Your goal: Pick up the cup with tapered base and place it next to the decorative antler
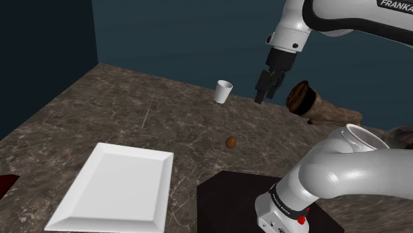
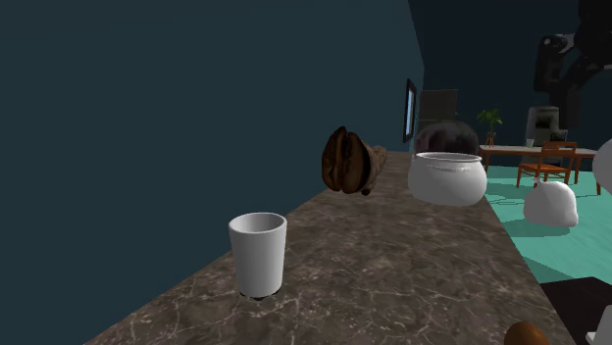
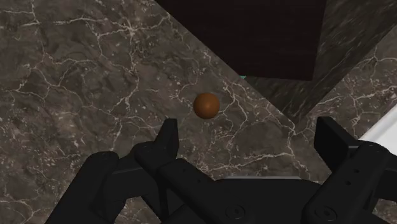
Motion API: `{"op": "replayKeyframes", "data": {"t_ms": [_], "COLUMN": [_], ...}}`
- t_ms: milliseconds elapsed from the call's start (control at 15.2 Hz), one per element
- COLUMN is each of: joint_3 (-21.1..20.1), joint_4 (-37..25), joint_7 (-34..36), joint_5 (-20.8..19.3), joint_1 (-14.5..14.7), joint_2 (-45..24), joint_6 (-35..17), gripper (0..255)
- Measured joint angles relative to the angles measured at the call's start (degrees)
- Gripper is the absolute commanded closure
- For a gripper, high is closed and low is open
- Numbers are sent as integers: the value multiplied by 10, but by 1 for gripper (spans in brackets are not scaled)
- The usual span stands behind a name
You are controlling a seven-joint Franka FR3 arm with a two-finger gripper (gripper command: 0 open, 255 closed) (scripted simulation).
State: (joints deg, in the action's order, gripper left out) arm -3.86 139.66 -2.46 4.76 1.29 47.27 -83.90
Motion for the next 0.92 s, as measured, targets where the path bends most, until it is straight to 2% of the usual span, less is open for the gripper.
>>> {"op": "replayKeyframes", "data": {"t_ms": [132,396,924], "joint_3": [2,17,45], "joint_4": [2,2,-39], "joint_7": [-4,-26,-65], "joint_5": [-4,-27,-68], "joint_1": [-2,-14,-37], "joint_2": [-6,-61,-205], "joint_6": [-9,-70,-193], "gripper": [0,0,0]}}
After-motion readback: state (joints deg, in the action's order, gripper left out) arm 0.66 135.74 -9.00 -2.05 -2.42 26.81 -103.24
